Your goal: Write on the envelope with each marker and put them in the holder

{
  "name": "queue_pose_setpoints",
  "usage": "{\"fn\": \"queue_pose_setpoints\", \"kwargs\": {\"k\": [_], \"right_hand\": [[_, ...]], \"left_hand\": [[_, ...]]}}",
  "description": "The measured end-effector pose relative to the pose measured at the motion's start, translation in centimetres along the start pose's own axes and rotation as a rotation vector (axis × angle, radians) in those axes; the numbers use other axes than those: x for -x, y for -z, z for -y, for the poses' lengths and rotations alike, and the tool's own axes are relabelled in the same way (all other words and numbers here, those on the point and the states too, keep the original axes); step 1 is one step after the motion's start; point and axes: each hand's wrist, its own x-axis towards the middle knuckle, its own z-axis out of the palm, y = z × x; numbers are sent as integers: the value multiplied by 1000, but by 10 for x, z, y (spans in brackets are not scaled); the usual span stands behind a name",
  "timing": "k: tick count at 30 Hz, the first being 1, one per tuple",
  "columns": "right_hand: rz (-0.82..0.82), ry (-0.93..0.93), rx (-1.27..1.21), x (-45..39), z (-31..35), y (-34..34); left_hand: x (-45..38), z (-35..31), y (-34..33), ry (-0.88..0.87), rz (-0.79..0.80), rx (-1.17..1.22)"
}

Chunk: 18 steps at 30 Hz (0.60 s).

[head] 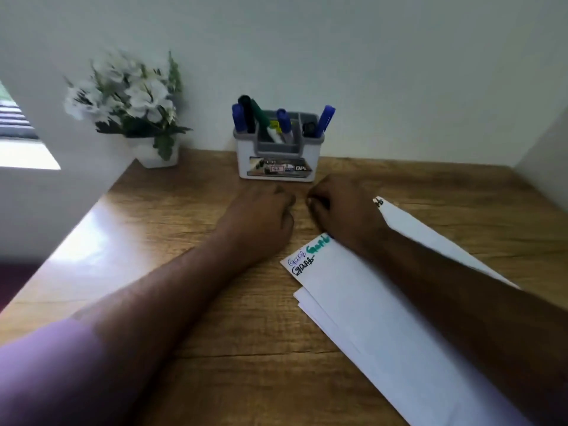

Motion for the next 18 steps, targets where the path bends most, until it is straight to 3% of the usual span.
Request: {"fn": "queue_pose_setpoints", "kwargs": {"k": [8, 15, 18], "right_hand": [[29, -19, 66, -4, 1, -1], [277, -114, 79, -10, 22, 26], [375, -125, 28, -25, 33, 51]], "left_hand": [[-3, 1, -5, 55, 72, -55], [-10, -15, 25, 108, 328, -130], [-24, -27, 42, 131, 440, -57]]}}
